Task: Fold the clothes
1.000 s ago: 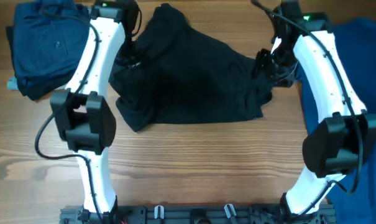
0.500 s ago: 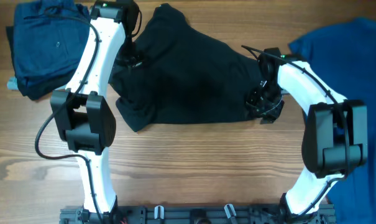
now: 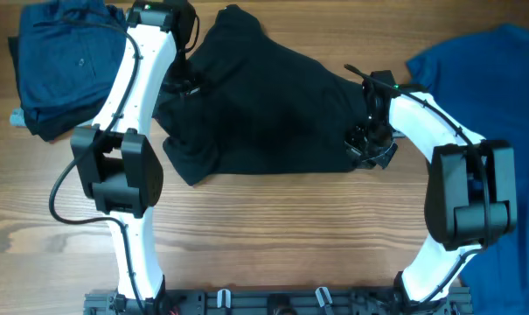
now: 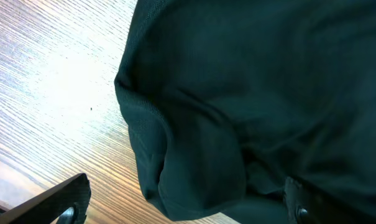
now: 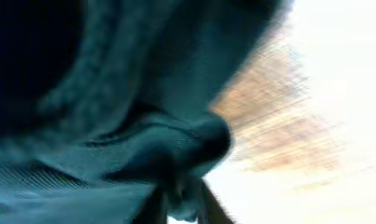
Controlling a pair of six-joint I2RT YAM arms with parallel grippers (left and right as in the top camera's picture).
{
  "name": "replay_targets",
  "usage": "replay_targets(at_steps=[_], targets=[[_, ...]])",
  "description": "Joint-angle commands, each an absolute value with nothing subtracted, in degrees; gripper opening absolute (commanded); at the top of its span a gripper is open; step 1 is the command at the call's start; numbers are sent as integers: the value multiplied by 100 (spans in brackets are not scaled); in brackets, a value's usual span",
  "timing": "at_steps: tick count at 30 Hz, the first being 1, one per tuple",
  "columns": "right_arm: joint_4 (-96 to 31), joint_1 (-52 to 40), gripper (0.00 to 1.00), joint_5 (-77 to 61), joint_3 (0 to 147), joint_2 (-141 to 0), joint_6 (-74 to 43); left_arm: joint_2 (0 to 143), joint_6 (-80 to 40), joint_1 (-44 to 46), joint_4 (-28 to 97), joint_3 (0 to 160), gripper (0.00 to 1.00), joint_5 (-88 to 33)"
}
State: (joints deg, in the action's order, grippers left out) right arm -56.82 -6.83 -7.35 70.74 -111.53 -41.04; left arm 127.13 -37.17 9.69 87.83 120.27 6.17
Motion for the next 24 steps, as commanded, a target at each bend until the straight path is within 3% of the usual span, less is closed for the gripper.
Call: replay_targets(at_steps=[1,14,24], targets=[[-5972,-698,5,-141,7054,-11032,-4639,12687,-3771,947,8829,12064,97,652],[-8036,-604,4,338,6919,-9135,-5142,12685,-3774,947,8982,12066,95,648],[-7994,-604,4,130,5765,-9126,-5251,12475,-3774,947,9070,12066,93,687]])
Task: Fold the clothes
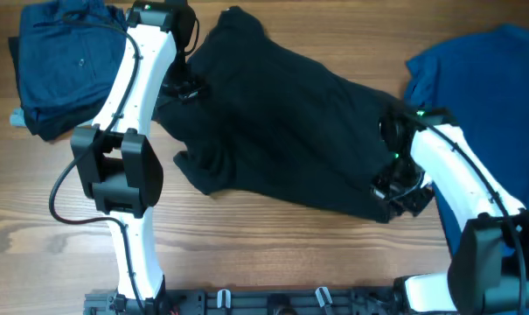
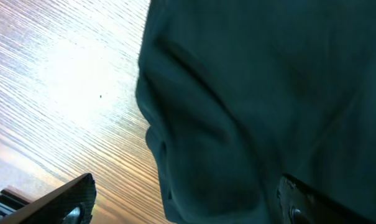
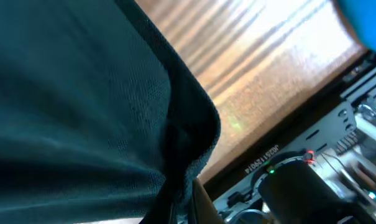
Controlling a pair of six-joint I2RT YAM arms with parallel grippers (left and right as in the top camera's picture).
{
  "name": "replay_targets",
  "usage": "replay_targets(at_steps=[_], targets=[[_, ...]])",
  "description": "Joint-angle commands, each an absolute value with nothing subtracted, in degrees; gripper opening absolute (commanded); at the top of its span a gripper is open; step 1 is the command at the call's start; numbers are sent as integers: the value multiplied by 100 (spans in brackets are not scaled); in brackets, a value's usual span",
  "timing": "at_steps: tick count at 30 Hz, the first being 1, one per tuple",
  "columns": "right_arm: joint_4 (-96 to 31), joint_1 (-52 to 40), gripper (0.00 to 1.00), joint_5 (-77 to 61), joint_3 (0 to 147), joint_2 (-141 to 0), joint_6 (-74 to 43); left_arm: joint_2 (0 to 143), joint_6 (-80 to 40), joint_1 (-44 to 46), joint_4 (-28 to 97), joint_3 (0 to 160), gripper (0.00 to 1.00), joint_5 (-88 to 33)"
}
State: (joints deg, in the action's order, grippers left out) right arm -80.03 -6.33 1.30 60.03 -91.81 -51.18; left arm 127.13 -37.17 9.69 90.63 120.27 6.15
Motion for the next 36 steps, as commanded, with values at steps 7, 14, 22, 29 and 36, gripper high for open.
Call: replay_targets(at_steps=[7,14,22,29,36], targets=[[-7745,-602,100,703,5813,-8901,-4628,11817,-3774,954,9233,12066,95,760],[-6965,-462,100,60,6318,-8901,-4095,11721,-3820,945,9653,12001,93,735],[-6858,-215,100,-349,7352,-8901,-3284,10438,-3968,1131,9653,11872,91,650],[-6501,-217,100,-309,7352,-8901,-3312,8027,-4416,1190,9157,9489,95,123],[-6368,-217,100,-502,7352,-8901,-3188,7030,-4392,1153,7260,6488,88,-305]])
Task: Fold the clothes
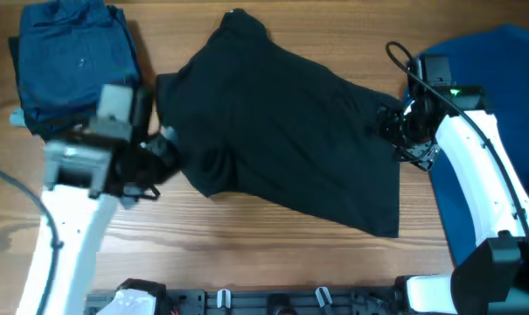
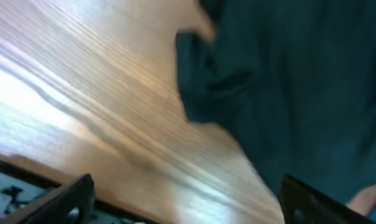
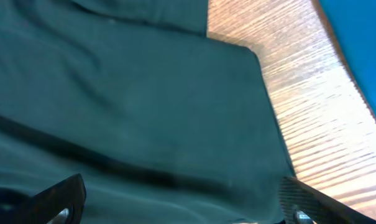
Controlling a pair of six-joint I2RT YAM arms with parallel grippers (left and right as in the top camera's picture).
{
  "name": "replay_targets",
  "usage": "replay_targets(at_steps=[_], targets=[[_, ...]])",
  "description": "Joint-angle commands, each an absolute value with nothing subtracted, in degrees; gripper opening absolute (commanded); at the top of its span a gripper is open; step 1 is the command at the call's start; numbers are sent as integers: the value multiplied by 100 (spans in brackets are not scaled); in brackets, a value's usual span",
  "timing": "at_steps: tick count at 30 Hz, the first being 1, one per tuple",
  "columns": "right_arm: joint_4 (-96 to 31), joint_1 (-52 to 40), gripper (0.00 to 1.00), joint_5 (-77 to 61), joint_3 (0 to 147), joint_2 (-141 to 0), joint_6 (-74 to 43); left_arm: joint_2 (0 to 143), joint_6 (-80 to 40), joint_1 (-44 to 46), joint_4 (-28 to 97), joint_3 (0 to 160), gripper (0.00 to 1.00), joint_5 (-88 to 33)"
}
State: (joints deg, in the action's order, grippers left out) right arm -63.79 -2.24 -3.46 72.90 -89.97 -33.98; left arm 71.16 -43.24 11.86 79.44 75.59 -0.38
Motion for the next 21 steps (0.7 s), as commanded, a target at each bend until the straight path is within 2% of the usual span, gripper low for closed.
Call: replay_targets(at_steps=[1,4,8,13,21], targets=[[-6368,-217,99,-552,7352,-8901,-3100,7070,-4254,1116,6801,6143,88,-373],[-6390,-217,99,-720,7352,-8901,-2950,7354,-4053,956,5826,5660,89,-379],[-6436,-217,100,-725,7352,-8901,-2897,8103,-3463,565,5129,5647,88,-384],[-6429,-217,100,-738,7349,-8901,-2711,9168,-2759,154,4862,5647,80,-974],[-6368,-217,99,-735,7349,-8901,-2698,9452,-2569,132,4464,5647,78,-1026]])
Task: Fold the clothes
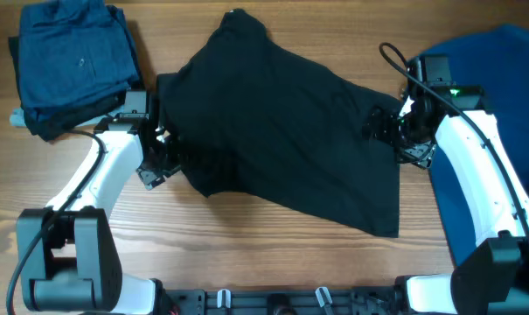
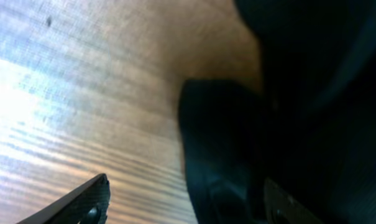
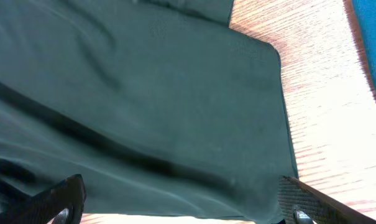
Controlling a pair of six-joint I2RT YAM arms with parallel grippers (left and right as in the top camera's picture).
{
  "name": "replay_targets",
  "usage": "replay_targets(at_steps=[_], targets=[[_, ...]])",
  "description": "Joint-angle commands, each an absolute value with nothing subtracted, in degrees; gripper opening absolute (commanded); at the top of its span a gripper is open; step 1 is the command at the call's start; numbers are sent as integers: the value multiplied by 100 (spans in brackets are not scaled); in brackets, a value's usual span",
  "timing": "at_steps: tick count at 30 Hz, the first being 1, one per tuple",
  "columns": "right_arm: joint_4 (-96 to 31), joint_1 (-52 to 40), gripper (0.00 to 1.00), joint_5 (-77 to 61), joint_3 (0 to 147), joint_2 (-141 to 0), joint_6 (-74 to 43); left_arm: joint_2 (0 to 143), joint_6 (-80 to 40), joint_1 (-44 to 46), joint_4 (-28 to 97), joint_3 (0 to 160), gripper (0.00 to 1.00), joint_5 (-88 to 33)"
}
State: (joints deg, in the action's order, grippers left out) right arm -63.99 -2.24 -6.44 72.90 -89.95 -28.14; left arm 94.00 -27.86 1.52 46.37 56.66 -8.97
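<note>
A black shirt (image 1: 273, 131) lies spread across the middle of the wooden table, wrinkled at its left side. My left gripper (image 1: 159, 156) sits low at the shirt's left edge. In the left wrist view it is open (image 2: 188, 208), with a folded lip of the black shirt (image 2: 237, 143) reaching between the fingers. My right gripper (image 1: 385, 129) is at the shirt's right edge. It stands open (image 3: 181, 205) above the flat fabric (image 3: 150, 93), holding nothing.
A folded dark blue garment (image 1: 67, 61) lies at the back left corner. A bright blue garment (image 1: 496, 79) covers the right side under my right arm. Bare wood (image 1: 247, 254) runs along the front of the table.
My left gripper has come down close to the shirt's left edge, with fabric now between its open fingers. The right gripper has shifted slightly left over the shirt. The shirt lies the same.
First my left gripper was open at the shirt's back left and my right was shut on its right corner. Then that corner was out toward the front right, the shirt stretched wider. Later both grippers were open and off the shirt; now the left is at its left edge.
</note>
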Motion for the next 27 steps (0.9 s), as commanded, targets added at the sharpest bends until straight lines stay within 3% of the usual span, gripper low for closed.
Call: replay_targets(at_steps=[1,11,14,15,16,19,22,23,25,27], targets=[[-6368,-217,99,-738,7349,-8901,-2698,9496,-2571,132,4381,5647,78,-1026],[-6412,-217,100,-738,7349,-8901,-2698,10138,-2615,132,4038,5647,70,-1068],[-6414,-217,100,-735,7349,-8901,-2696,10138,-2683,132,3911,5647,56,-1066],[-6414,-217,99,-738,7349,-8901,-2696,10138,-2770,132,3896,5647,43,-1044],[-6416,-217,99,-738,7349,-8901,-2696,10138,-2790,132,3874,5647,37,-1046],[-6436,-217,99,-735,7349,-8901,-2698,10156,-2788,132,3876,5647,27,-1046],[-6471,-217,99,-735,7349,-8901,-2696,10256,-2788,132,3879,5647,26,-1046],[-6475,-217,99,-735,7349,-8901,-2696,10280,-2788,132,3881,5647,22,-1046],[-6479,-217,99,-735,7349,-8901,-2694,10331,-2790,132,3924,5647,4,-1004],[-6482,-217,100,-735,7349,-8901,-2696,10304,-2915,132,4099,5658,4,-672]])
